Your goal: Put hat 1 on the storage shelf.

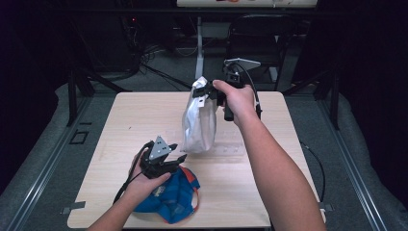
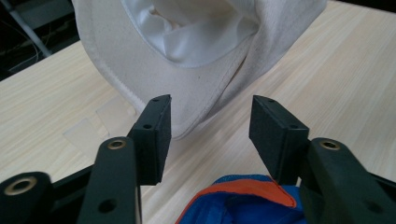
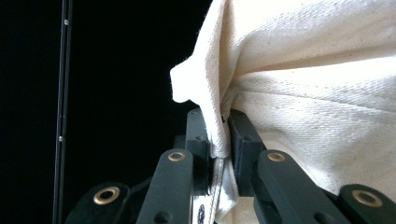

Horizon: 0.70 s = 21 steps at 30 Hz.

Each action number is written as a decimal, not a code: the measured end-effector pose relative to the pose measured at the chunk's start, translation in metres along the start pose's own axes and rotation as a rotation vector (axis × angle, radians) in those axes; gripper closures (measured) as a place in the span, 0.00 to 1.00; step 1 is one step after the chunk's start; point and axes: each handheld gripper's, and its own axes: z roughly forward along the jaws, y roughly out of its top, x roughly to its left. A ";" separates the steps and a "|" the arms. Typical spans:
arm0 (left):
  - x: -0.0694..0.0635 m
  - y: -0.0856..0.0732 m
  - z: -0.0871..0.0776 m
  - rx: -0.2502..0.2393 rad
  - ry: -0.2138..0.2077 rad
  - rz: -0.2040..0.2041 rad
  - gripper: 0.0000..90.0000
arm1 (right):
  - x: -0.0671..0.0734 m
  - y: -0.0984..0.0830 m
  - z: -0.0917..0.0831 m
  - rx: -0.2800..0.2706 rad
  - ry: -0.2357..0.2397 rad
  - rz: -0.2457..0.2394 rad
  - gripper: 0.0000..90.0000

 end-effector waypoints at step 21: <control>0.000 0.001 0.015 0.041 0.006 -0.014 0.84 | 0.003 -0.004 0.003 -0.009 -0.014 -0.016 0.89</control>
